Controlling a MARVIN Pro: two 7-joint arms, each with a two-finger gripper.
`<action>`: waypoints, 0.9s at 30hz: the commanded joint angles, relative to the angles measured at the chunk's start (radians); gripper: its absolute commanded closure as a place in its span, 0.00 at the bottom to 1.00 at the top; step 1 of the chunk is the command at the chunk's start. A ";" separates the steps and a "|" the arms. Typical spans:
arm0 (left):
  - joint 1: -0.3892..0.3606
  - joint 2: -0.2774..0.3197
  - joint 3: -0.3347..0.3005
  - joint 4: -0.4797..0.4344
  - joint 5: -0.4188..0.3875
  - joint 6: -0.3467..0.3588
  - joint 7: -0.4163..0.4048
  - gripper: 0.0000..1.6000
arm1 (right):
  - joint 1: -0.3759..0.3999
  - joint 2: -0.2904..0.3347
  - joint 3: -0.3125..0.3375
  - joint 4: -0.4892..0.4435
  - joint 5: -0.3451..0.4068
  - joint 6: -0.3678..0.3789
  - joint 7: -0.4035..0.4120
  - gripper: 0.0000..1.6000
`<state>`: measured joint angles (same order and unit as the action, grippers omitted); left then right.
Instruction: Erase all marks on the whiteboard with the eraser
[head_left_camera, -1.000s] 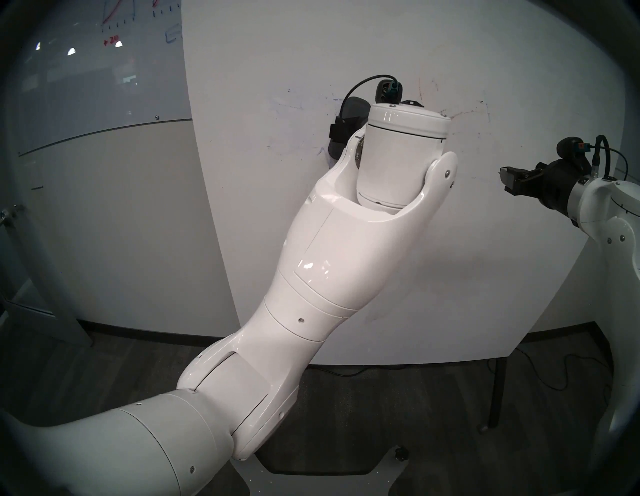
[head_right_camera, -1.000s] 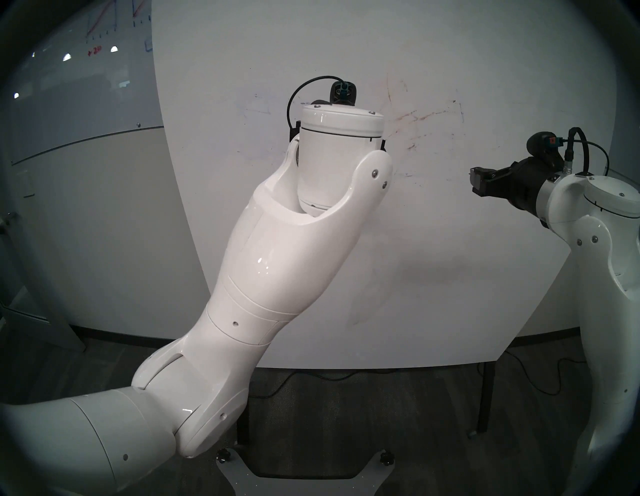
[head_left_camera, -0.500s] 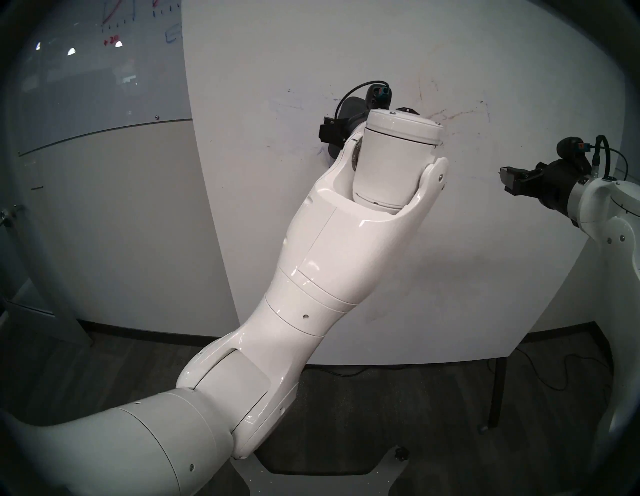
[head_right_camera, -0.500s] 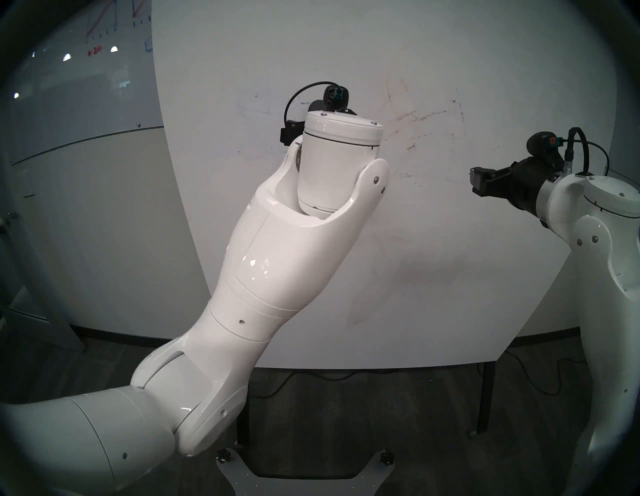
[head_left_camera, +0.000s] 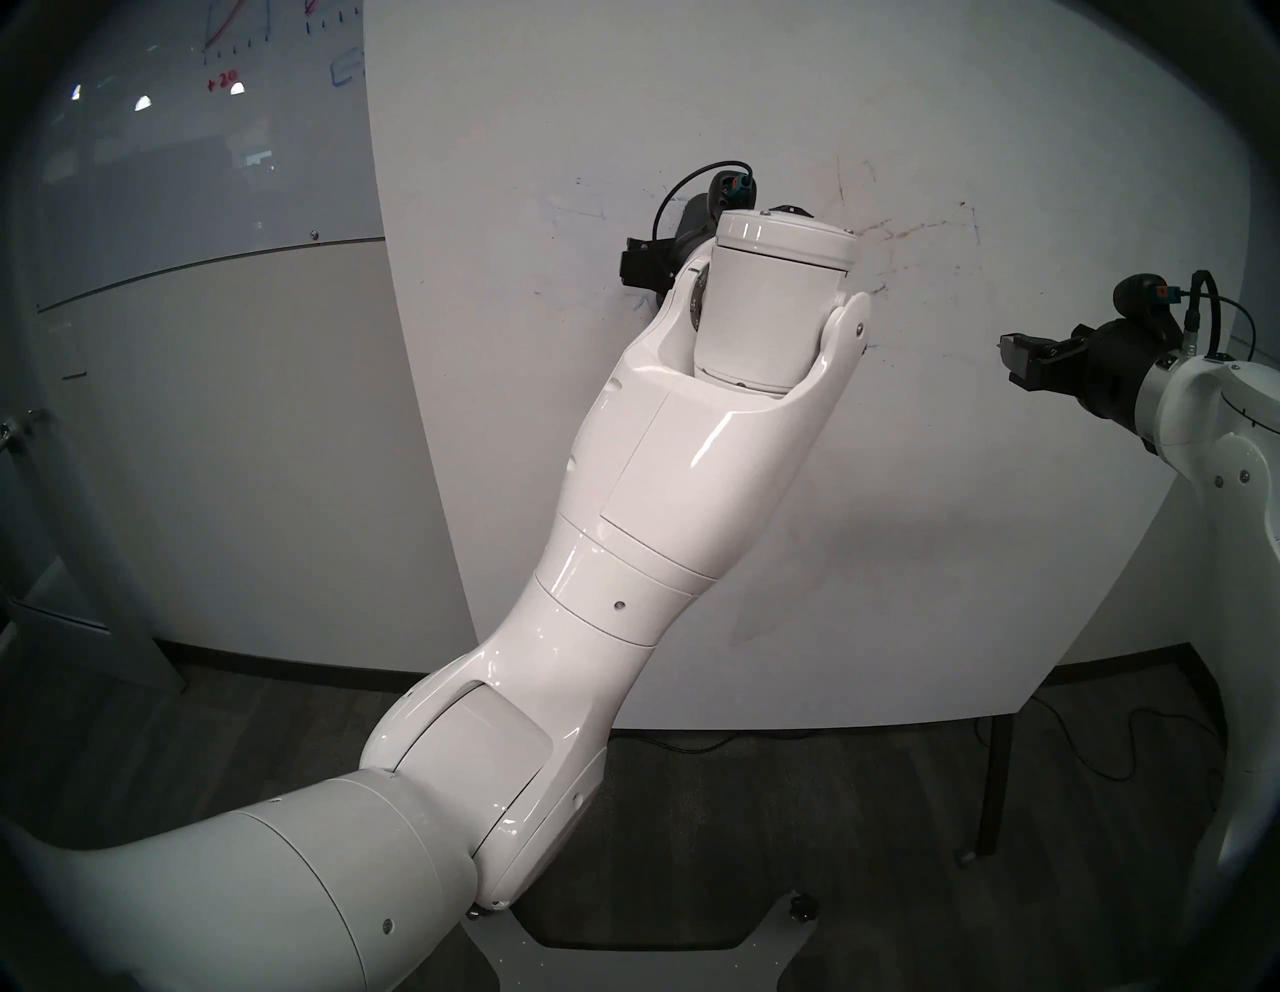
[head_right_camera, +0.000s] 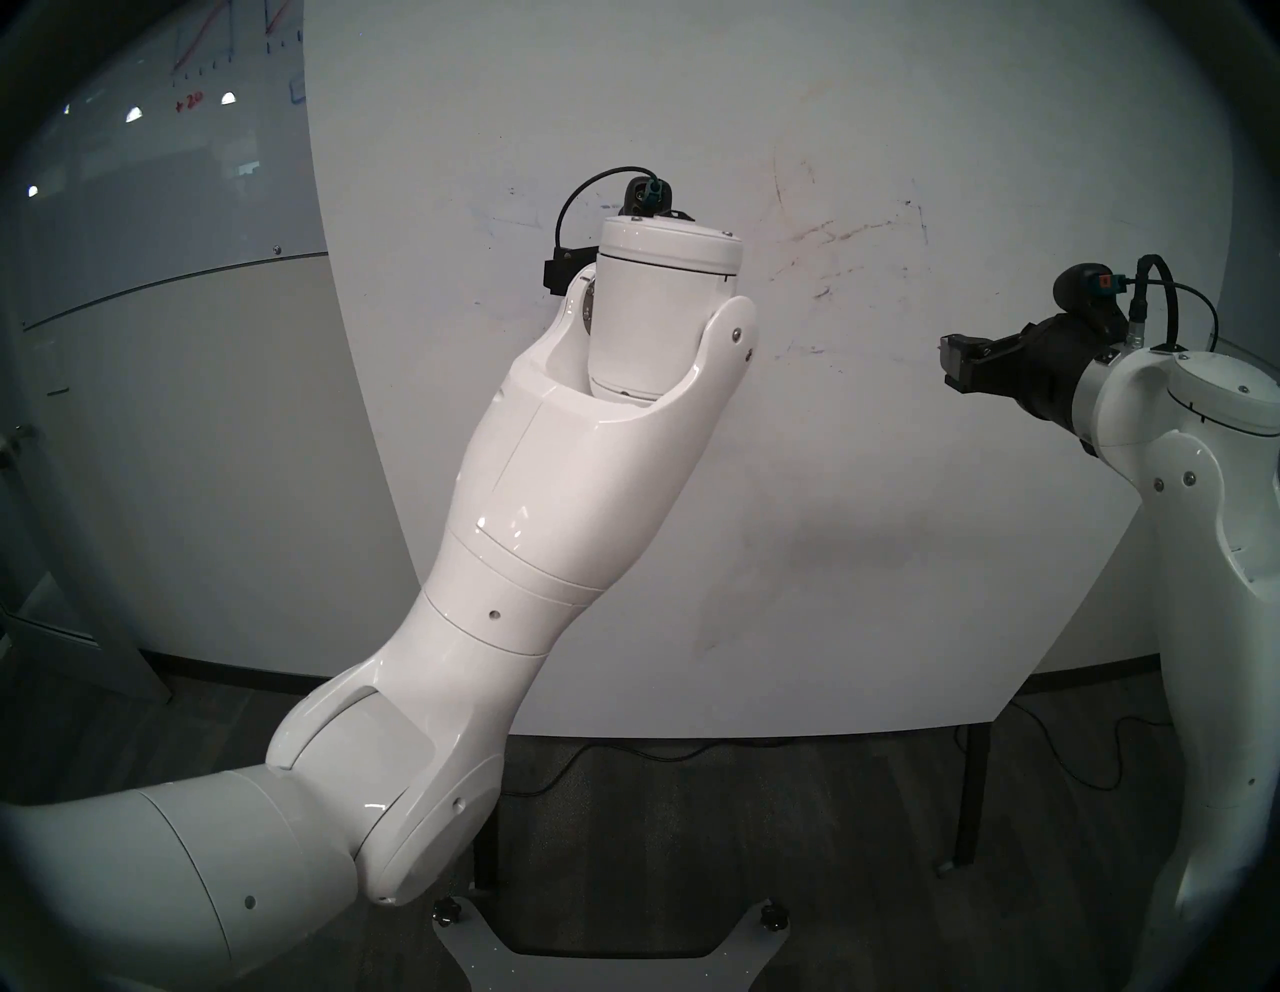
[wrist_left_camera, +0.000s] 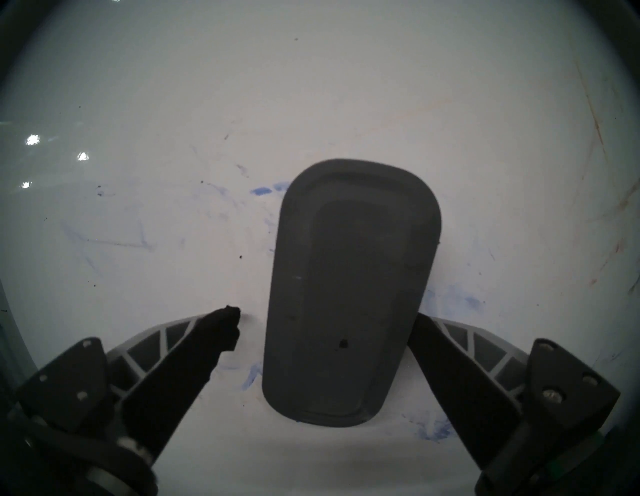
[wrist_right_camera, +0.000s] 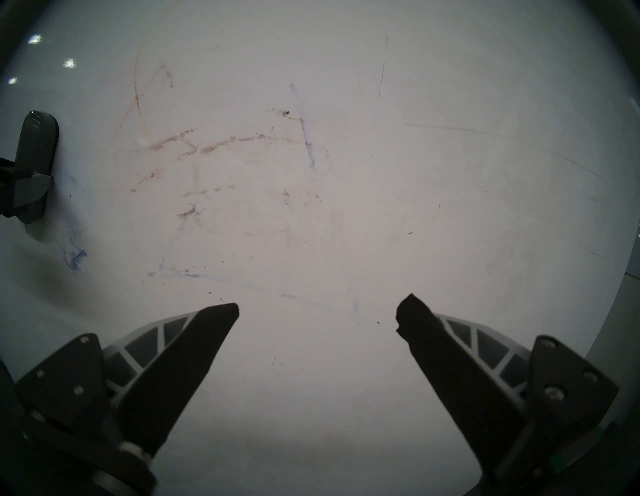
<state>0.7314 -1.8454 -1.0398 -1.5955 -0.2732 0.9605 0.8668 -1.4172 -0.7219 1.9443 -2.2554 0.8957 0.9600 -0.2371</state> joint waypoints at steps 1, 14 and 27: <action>-0.033 -0.016 -0.017 -0.001 -0.007 -0.001 0.067 0.00 | 0.008 0.004 0.003 -0.004 -0.003 -0.008 0.001 0.00; -0.028 -0.011 0.006 -0.009 -0.023 -0.001 0.066 1.00 | 0.008 0.004 0.003 -0.004 -0.003 -0.008 0.001 0.00; -0.043 -0.040 -0.082 -0.052 -0.012 -0.001 0.066 1.00 | 0.008 0.004 0.003 -0.005 -0.002 -0.006 0.001 0.00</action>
<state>0.7344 -1.8658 -1.0615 -1.6062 -0.2961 0.9609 0.8653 -1.4172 -0.7217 1.9443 -2.2554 0.8957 0.9600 -0.2371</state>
